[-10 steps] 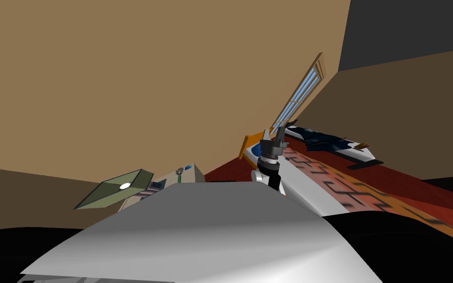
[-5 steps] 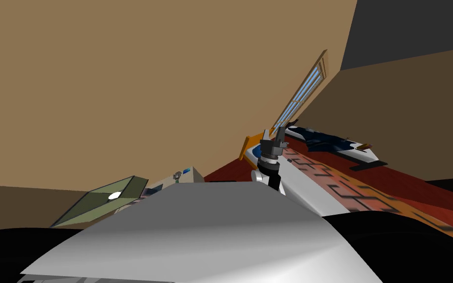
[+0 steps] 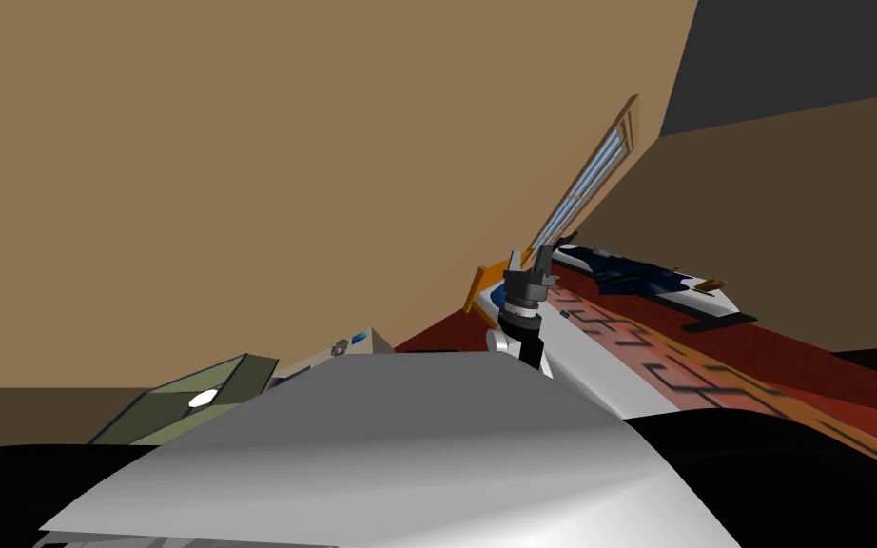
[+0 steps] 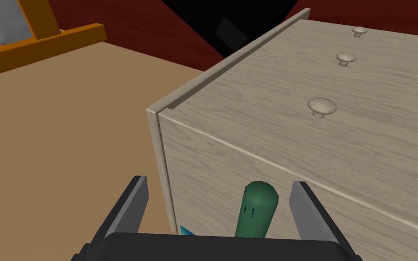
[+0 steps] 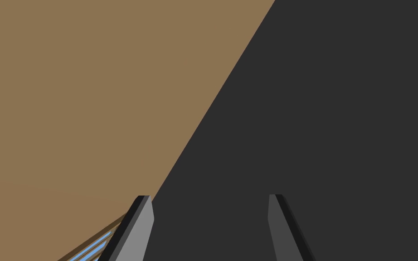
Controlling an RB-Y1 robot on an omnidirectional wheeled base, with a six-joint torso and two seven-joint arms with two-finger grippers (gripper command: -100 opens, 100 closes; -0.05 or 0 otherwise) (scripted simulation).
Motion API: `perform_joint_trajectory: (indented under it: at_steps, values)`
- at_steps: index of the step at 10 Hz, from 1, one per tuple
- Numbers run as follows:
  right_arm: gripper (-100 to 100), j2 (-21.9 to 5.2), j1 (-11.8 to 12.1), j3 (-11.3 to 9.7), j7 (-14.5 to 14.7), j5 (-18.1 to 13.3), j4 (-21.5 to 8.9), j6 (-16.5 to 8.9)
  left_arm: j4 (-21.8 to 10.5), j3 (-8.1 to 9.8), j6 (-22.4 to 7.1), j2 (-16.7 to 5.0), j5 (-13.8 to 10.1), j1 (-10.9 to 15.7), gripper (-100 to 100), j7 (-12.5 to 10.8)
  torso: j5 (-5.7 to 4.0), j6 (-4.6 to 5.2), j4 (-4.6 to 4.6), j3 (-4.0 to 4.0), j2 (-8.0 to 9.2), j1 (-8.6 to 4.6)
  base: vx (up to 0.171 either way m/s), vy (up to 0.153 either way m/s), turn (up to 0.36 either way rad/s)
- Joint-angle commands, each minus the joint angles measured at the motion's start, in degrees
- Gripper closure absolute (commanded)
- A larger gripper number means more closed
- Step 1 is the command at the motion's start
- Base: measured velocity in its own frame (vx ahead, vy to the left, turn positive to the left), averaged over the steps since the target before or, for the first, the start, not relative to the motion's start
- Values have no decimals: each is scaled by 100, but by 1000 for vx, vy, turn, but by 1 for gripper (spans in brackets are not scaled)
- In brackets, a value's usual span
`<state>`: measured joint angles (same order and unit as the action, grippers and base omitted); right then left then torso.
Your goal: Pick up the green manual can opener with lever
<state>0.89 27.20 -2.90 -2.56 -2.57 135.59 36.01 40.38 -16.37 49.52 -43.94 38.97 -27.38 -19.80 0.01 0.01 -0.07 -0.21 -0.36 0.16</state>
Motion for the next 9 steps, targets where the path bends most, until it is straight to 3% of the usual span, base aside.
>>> perform_joint_trajectory:
  at_steps: [1,5,9]
  values:
    - [0,0,0,0,0,0,0,0,-286,-14,87,-49,42,61,-100,31,0,0,0,0,0,0,86,28,-11]
    - [0,0,0,0,0,0,0,0,-600,-69,144,-157,138,170,-100,11,-2,-1,2,6,12,-11,55,9,-6]
    - [0,0,0,0,0,0,0,0,-1256,-212,270,-402,380,505,-100,-26,-2,0,0,1,3,-11,108,15,-23]
